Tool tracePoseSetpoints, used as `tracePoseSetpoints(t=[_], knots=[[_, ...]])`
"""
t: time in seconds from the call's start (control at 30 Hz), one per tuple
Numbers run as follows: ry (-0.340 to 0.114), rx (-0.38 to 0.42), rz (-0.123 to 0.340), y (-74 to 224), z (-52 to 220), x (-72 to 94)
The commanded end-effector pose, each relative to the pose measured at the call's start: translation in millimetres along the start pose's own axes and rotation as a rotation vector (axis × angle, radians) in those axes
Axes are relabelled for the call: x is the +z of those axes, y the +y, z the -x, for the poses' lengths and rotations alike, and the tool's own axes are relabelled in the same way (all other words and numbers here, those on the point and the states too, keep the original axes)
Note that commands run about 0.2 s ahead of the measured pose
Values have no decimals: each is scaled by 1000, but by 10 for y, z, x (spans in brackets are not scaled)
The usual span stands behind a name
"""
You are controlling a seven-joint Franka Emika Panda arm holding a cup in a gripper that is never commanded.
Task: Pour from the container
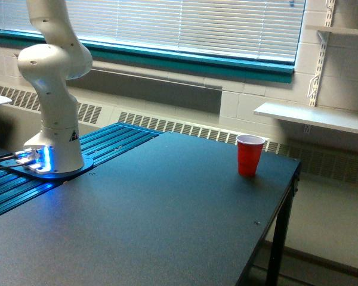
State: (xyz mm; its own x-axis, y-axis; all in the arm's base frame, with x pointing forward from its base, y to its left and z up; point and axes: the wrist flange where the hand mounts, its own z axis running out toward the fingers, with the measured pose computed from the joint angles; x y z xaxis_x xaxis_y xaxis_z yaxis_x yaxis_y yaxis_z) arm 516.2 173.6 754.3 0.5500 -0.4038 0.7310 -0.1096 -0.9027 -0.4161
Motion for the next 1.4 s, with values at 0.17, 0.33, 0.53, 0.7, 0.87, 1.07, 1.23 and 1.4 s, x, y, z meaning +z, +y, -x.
tracePoseSetpoints(t=[0.17,0.33,0.53,0.7,0.87,1.07,1.23,1.4], knots=[[7,-15,-23,-48,64,-36],[11,-52,-19,31,178,18],[-13,-86,-25,123,379,74],[-45,-118,-31,214,600,123],[-80,-154,-33,284,836,178],[-124,-212,-32,370,1125,248],[-158,-253,-25,426,1344,309],[-204,-285,-31,510,1546,378]])
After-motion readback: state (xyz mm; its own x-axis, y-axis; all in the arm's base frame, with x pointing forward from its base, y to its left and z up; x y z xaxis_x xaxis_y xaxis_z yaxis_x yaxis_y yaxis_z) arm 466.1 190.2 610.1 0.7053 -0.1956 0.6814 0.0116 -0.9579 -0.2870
